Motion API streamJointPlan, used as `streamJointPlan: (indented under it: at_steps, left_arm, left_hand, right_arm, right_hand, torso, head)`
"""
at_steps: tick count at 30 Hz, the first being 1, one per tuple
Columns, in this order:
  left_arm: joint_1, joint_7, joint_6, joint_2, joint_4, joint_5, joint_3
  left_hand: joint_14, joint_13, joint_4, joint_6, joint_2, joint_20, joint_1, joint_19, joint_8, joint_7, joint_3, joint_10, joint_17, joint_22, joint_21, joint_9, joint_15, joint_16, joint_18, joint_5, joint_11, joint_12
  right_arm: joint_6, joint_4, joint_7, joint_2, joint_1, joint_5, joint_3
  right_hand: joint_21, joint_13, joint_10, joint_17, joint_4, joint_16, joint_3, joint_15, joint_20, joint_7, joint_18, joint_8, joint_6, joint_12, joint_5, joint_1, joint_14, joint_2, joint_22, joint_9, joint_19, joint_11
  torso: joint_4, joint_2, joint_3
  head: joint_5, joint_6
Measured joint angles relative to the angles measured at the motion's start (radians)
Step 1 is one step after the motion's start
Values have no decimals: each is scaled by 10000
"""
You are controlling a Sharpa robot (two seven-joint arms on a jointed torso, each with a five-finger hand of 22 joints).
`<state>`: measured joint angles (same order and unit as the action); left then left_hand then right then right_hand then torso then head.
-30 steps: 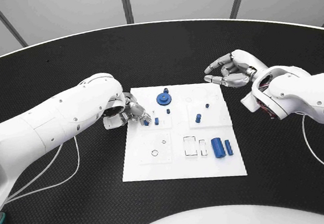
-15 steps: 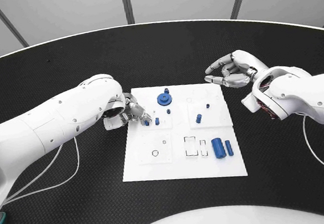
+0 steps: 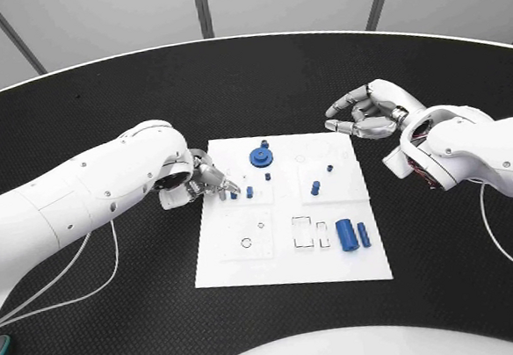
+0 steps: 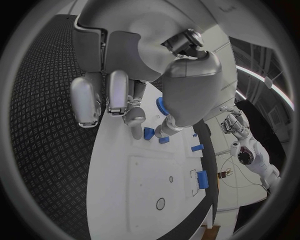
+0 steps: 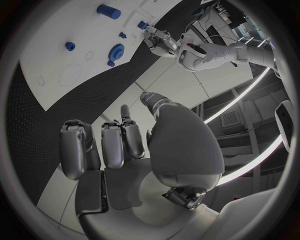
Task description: Assemble the parts on the task board
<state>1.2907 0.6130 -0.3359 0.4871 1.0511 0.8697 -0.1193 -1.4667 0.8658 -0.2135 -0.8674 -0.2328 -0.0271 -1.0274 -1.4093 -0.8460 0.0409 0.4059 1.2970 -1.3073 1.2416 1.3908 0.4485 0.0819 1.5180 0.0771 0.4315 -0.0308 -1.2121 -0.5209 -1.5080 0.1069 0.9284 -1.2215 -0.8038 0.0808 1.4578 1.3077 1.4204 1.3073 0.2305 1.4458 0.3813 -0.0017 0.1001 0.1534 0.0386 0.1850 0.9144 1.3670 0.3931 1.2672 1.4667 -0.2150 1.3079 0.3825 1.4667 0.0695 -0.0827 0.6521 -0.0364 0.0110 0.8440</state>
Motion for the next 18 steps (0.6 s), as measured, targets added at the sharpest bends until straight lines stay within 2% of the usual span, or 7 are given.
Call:
streamJointPlan:
  at_steps: [6,12,18]
  left_arm:
    - [11,-13,74,133,158,-221,5]
    - [79,-156,282,281,317,-722,35]
    - [156,-440,584,440,508,-1177,188]
  left_hand:
    - [0,-13,-213,2,43,0,-144,0,7,0,-153,0,0,-3,0,-42,0,0,0,-339,0,0]
    - [0,-216,-323,3,12,0,-281,0,7,1,-207,-38,0,-112,0,-71,0,0,0,-443,38,69]
    - [0,-523,-386,105,-5,-38,-506,39,7,102,-270,-258,0,-275,-136,-114,0,0,0,-443,76,255]
  right_arm:
    - [-3,9,5,-3,0,0,0]
    - [-18,13,11,-4,0,0,0]
    - [-23,28,16,-10,0,0,0]
  right_hand:
    - [0,-1,0,0,0,0,0,0,0,0,-1,0,0,0,0,0,0,0,-1,0,0,0]
    - [0,-1,0,4,0,0,0,0,0,0,0,0,0,0,0,0,0,0,-1,0,0,0]
    - [0,-2,0,7,0,0,0,0,0,0,0,0,0,0,0,0,0,0,-2,0,0,0]
  torso:
    - [6,5,0]
    - [3,8,-6]
    - [1,8,-6]
  head:
    - [-6,-23]
    - [-13,-52]
    - [-12,-80]
